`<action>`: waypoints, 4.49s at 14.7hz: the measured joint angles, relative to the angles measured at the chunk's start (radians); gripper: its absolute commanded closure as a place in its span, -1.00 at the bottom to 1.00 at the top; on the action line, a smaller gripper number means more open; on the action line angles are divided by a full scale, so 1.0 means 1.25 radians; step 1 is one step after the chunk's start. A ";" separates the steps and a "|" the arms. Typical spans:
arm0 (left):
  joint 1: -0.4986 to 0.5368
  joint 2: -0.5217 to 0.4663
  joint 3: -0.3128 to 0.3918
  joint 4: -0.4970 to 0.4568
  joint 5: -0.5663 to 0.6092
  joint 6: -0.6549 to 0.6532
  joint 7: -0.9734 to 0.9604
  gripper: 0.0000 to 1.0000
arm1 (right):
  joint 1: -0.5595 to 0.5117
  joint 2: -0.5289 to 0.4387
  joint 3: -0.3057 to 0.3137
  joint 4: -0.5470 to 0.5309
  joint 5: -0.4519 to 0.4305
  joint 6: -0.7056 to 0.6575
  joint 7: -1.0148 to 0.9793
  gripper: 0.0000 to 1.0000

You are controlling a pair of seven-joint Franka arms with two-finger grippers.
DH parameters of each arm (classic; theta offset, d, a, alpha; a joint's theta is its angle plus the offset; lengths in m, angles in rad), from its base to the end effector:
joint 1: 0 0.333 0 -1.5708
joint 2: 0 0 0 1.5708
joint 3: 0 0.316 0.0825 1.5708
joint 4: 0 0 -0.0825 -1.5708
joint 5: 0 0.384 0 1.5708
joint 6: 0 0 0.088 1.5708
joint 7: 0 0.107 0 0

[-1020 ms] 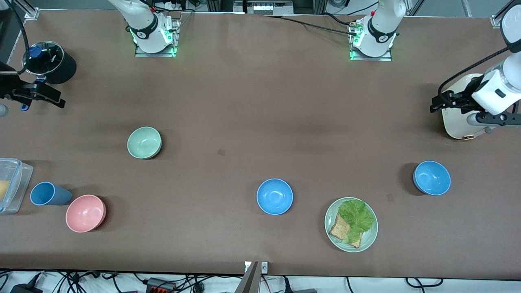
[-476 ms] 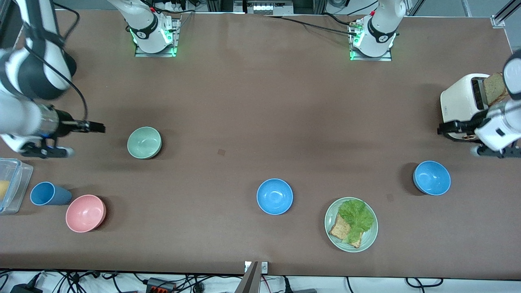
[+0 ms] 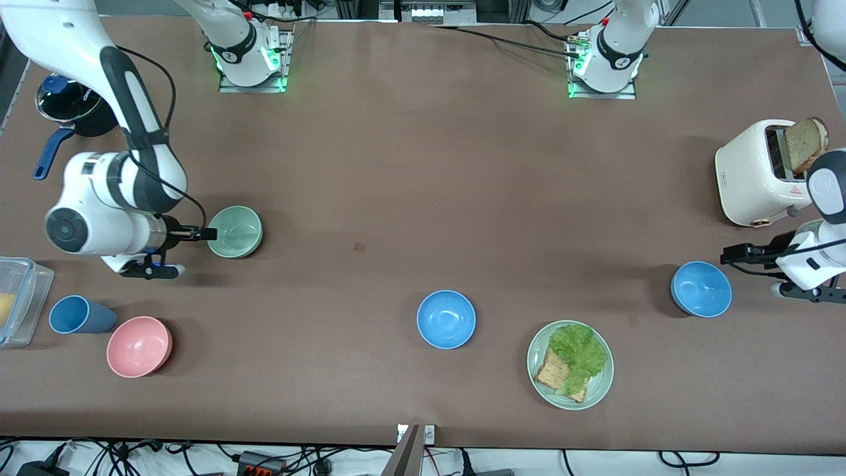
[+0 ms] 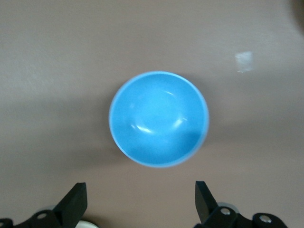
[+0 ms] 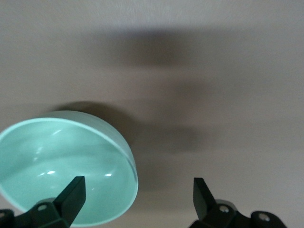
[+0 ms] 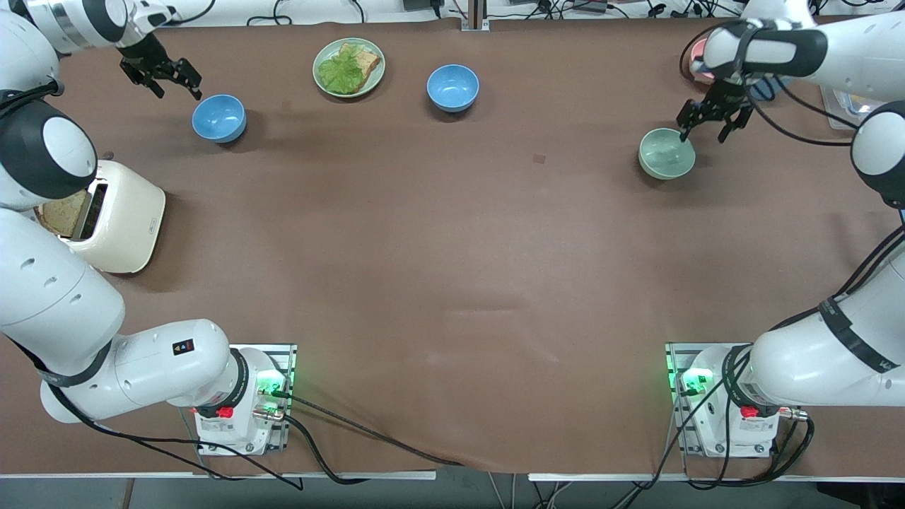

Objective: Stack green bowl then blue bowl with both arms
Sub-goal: 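Grasp the green bowl with the right gripper while the left gripper grasps the blue bowl, then slide the green bowl toward the table middle while the left gripper lifts the blue bowl, then release the green bowl with the right gripper while the left gripper carries the blue bowl, then lower the blue bowl into the green bowl and open the left gripper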

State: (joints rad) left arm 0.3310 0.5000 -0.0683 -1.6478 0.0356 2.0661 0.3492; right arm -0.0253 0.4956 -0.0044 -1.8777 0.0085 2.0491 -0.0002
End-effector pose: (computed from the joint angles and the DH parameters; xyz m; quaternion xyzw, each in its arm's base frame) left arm 0.6449 0.1806 0.3172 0.9980 -0.0488 -0.0380 0.0133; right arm 0.5981 -0.0172 0.2235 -0.9867 0.0170 0.1613 0.0047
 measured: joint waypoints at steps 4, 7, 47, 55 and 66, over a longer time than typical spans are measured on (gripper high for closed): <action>0.025 0.071 0.000 0.002 0.000 0.092 0.023 -0.98 | 0.000 0.019 0.000 -0.004 0.002 0.002 0.001 0.70; 0.025 0.104 -0.003 0.004 0.000 0.123 0.023 -0.83 | 0.000 0.019 0.000 -0.012 0.020 -0.001 0.002 1.00; 0.025 -0.086 -0.404 0.022 -0.002 -0.265 -0.441 0.91 | 0.361 -0.085 -0.078 0.355 0.073 -0.152 0.395 -1.00; -0.158 -0.056 -0.523 0.003 -0.003 -0.169 -0.968 0.94 | 0.204 -0.139 -0.083 0.355 0.067 -0.215 0.245 -1.00; -0.395 0.103 -0.519 -0.003 0.150 0.008 -1.317 0.94 | 0.020 -0.228 -0.077 0.409 0.043 -0.360 0.022 -1.00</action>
State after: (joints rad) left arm -0.1632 0.6288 -0.7165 -1.6521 0.2236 2.0760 -1.2965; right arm -0.0004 0.2106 -0.1005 -1.3662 0.0623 1.5992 0.0272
